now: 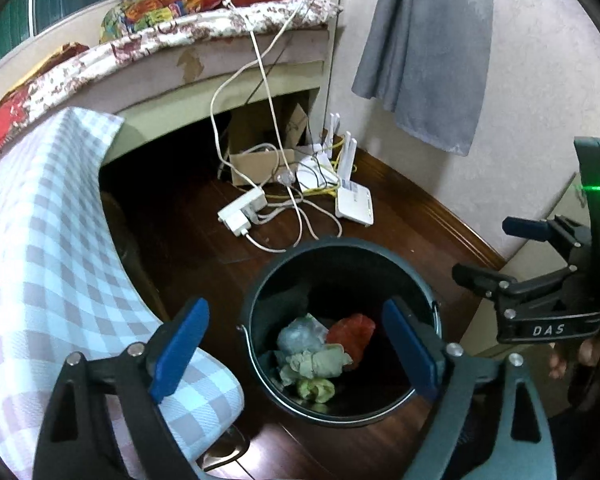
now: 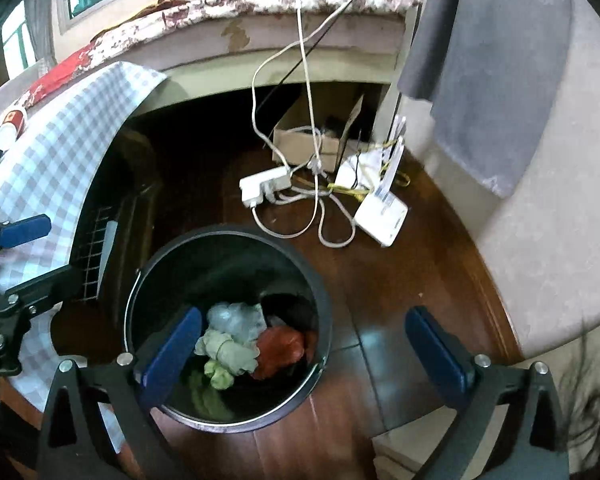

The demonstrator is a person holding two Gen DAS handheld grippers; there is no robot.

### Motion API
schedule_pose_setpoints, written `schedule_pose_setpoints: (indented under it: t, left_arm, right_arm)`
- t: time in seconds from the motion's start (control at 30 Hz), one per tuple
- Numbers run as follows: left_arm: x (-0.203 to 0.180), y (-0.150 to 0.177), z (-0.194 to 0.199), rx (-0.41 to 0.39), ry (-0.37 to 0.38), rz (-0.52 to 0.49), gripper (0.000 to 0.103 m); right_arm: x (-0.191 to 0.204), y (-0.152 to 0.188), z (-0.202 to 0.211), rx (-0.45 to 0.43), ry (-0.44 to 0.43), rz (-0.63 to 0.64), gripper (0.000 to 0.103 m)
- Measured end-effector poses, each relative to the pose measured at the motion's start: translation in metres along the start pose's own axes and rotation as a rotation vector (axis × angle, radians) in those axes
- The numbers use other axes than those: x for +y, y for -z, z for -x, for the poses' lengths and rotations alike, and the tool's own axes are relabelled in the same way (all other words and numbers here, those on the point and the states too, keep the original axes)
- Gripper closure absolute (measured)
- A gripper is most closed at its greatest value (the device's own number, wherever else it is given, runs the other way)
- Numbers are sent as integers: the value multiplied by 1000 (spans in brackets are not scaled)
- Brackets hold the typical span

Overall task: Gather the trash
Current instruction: 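Carry beige cloth and clear bag to the bin and release them, then move both tools back over the table toward the carton and cups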

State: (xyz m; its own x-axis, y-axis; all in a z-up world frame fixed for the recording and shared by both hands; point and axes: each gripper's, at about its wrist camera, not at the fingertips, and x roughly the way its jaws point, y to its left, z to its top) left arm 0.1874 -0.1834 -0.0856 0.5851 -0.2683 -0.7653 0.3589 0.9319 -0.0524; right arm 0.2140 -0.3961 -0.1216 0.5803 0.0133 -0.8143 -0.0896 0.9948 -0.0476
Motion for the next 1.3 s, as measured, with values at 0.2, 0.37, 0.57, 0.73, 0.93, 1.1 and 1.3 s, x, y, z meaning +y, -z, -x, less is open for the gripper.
schedule_pose_setpoints:
  t: [0.2,0.37,0.57,0.73,0.93,1.1,1.3]
  left_arm:
    - [0,-10,19,-51,-17,-12,12]
    - [9,-14,38,-90,-38,-9,12]
    - [31,-11,65,-128,-71,40,11]
    - [57,-3,93,-167,-120,88,10]
    - [101,13,123,-204,-188,181,10]
    - [146,37,146,-221,-250,270,10]
    - [198,69,172,-228,-352,377,10]
  right_arm:
    - [1,-2,13,-38,-4,-18,0]
    - [4,-1,33,-76,-6,-29,0]
    - [18,0,59,-124,1,-43,0]
    - [40,-16,88,-214,-20,-51,0]
    - [85,-32,106,-282,-82,-83,0]
    - [135,-47,113,-322,-173,-67,0]
    - [206,-64,111,-269,-278,55,0]
